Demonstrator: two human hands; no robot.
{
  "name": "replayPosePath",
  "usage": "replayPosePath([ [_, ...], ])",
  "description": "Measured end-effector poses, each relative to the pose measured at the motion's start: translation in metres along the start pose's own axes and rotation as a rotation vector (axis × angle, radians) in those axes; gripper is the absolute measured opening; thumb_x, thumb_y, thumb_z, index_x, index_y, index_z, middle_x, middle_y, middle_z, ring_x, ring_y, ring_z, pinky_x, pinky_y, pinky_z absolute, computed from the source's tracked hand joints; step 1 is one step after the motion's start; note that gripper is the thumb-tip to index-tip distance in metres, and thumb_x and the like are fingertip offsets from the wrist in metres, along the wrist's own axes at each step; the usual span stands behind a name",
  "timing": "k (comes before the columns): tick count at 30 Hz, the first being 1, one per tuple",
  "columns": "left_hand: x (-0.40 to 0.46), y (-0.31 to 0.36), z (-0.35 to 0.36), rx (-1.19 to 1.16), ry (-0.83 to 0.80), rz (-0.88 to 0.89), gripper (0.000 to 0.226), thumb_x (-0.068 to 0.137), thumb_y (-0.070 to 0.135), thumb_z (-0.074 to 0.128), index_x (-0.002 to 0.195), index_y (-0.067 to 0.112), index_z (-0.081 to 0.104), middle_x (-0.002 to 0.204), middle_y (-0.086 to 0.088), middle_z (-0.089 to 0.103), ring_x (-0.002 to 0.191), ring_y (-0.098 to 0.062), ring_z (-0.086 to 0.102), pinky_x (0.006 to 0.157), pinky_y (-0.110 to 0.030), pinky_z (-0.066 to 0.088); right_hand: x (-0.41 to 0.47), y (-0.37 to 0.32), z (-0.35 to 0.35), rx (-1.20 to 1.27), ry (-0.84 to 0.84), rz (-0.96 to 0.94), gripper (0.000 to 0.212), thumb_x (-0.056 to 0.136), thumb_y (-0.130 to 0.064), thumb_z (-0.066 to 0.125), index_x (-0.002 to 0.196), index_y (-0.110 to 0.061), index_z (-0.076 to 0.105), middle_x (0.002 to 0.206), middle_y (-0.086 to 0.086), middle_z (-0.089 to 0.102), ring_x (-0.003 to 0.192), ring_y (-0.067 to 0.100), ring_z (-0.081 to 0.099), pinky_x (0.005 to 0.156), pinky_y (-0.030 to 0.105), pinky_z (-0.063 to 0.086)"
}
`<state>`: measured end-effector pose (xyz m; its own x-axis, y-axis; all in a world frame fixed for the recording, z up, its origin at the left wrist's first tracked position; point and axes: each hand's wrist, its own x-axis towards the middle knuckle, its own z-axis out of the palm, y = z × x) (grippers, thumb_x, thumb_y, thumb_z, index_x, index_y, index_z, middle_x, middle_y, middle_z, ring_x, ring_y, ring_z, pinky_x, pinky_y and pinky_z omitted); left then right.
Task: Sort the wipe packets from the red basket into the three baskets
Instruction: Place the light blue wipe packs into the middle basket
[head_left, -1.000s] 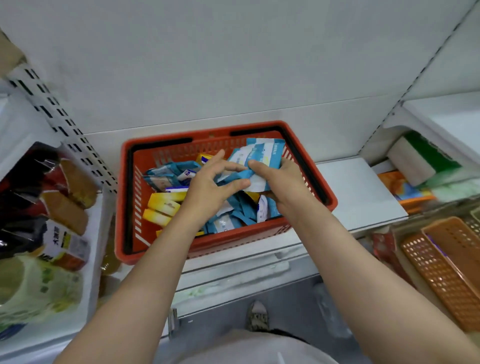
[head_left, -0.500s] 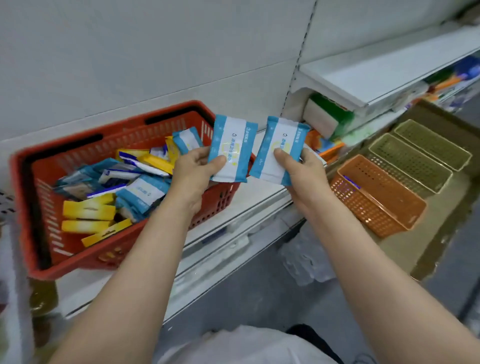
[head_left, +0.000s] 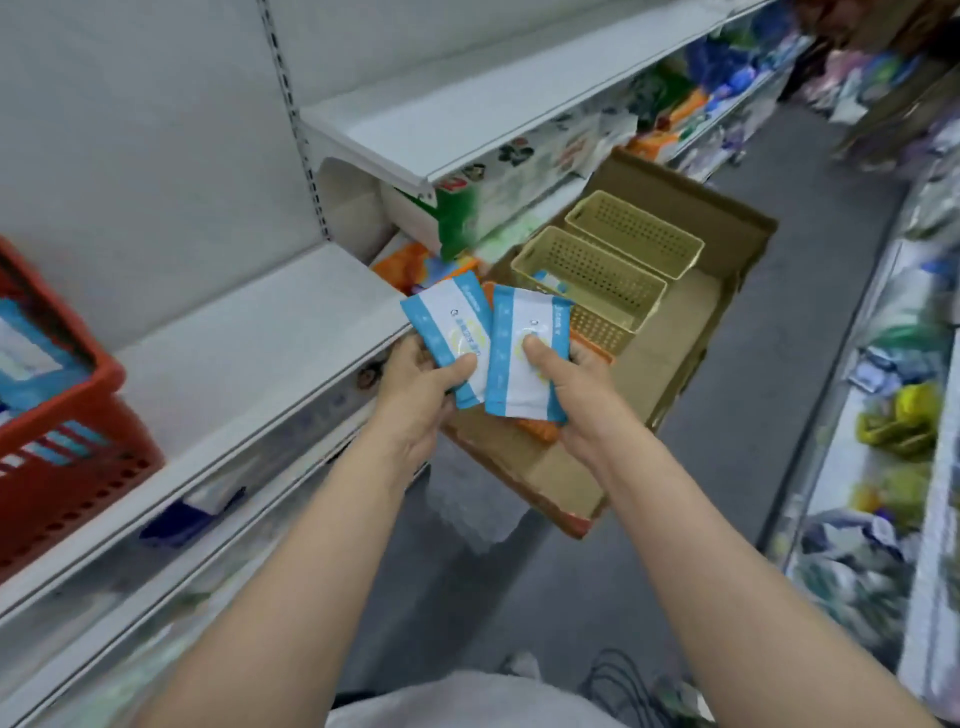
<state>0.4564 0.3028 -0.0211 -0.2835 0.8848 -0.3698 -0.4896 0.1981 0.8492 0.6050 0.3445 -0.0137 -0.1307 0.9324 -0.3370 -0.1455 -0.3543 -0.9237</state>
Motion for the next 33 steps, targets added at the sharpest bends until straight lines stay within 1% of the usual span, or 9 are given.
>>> replayPosePath([
  [4, 0.02, -0.026, 0.054, -0.009, 0.029, -0.073, 0.022, 0.096, 0.014, 0.061, 0.117, 0.01, 0.063, 0.108, -0.006, 0.074, 0.09, -0.017, 0.073, 0.069, -0.031, 0.061, 0.035, -0.014, -0.064, -0.033, -0.087, 0.061, 0.018, 0.094, -0.009, 0.063, 0.112, -0.007, 0.065, 0.102, 0.011, 0.074, 0.084, 0.023, 0.072, 0.076, 0.037, 0.06],
  [6, 0.038, -0.028, 0.058, 0.016, 0.117, -0.065, 0.031, 0.094, 0.024, 0.066, 0.12, 0.008, 0.062, 0.112, -0.009, 0.073, 0.096, -0.02, 0.072, 0.072, -0.032, 0.059, 0.055, -0.014, -0.08, -0.106, -0.125, 0.101, 0.018, 0.093, -0.01, 0.065, 0.11, -0.009, 0.065, 0.101, 0.01, 0.075, 0.085, 0.023, 0.072, 0.077, 0.04, 0.059],
  [8, 0.058, -0.022, 0.055, 0.099, 0.202, -0.034, 0.037, 0.09, 0.023, 0.071, 0.122, 0.008, 0.06, 0.113, -0.01, 0.072, 0.095, -0.021, 0.072, 0.068, -0.03, 0.058, 0.075, -0.014, -0.087, -0.178, -0.152, 0.14, 0.019, 0.091, -0.012, 0.068, 0.11, -0.01, 0.065, 0.103, 0.011, 0.074, 0.087, 0.025, 0.071, 0.079, 0.044, 0.058],
  [11, 0.088, -0.012, 0.051, 0.326, 0.194, -0.018, 0.031, 0.086, 0.008, 0.074, 0.115, 0.011, 0.065, 0.102, -0.007, 0.073, 0.082, -0.018, 0.072, 0.059, -0.024, 0.057, 0.109, -0.015, -0.084, -0.229, -0.189, 0.158, 0.014, 0.09, -0.012, 0.07, 0.104, -0.011, 0.067, 0.097, 0.007, 0.076, 0.082, 0.02, 0.072, 0.077, 0.039, 0.059],
  [16, 0.149, -0.008, 0.056, 0.522, 0.04, -0.196, 0.012, 0.084, 0.012, 0.077, 0.089, 0.018, 0.068, 0.091, -0.003, 0.075, 0.077, -0.016, 0.072, 0.071, -0.027, 0.059, 0.166, -0.027, -0.079, -0.273, -0.166, 0.201, 0.011, 0.088, -0.011, 0.072, 0.098, -0.013, 0.067, 0.081, -0.002, 0.076, 0.07, 0.014, 0.072, 0.061, 0.027, 0.058],
  [20, 0.186, -0.023, 0.062, 0.381, 0.121, -0.221, 0.017, 0.083, 0.008, 0.076, 0.097, 0.009, 0.068, 0.097, -0.012, 0.075, 0.074, -0.018, 0.073, 0.065, -0.028, 0.061, 0.214, -0.04, -0.086, -0.324, -0.164, 0.212, 0.005, 0.092, -0.013, 0.068, 0.096, -0.016, 0.066, 0.075, -0.006, 0.074, 0.067, 0.011, 0.07, 0.062, 0.026, 0.059],
  [23, 0.202, -0.038, 0.062, 0.32, 0.245, -0.248, 0.033, 0.082, 0.011, 0.078, 0.11, 0.004, 0.064, 0.104, -0.016, 0.074, 0.086, -0.026, 0.074, 0.071, -0.035, 0.06, 0.247, -0.043, -0.095, -0.347, -0.151, 0.245, 0.006, 0.09, -0.014, 0.07, 0.096, -0.016, 0.068, 0.09, 0.003, 0.075, 0.078, 0.018, 0.071, 0.075, 0.034, 0.06],
  [27, 0.224, -0.05, 0.07, 0.321, 0.373, -0.23, 0.043, 0.077, 0.018, 0.083, 0.114, 0.012, 0.061, 0.108, -0.011, 0.073, 0.09, -0.026, 0.074, 0.08, -0.042, 0.061, 0.295, -0.042, -0.108, -0.374, -0.133, 0.268, 0.021, 0.081, -0.008, 0.079, 0.093, -0.014, 0.063, 0.095, 0.01, 0.072, 0.071, 0.016, 0.071, 0.065, 0.031, 0.06],
  [33, 0.245, -0.086, 0.128, 0.055, 0.594, -0.178, 0.043, 0.073, 0.011, 0.084, 0.112, 0.01, 0.066, 0.106, -0.011, 0.074, 0.095, -0.029, 0.073, 0.089, -0.052, 0.056, 0.386, -0.049, -0.133, -0.529, -0.342, 0.231, 0.023, 0.077, -0.009, 0.082, 0.083, -0.018, 0.062, 0.086, 0.006, 0.072, 0.069, 0.015, 0.07, 0.067, 0.032, 0.058],
])
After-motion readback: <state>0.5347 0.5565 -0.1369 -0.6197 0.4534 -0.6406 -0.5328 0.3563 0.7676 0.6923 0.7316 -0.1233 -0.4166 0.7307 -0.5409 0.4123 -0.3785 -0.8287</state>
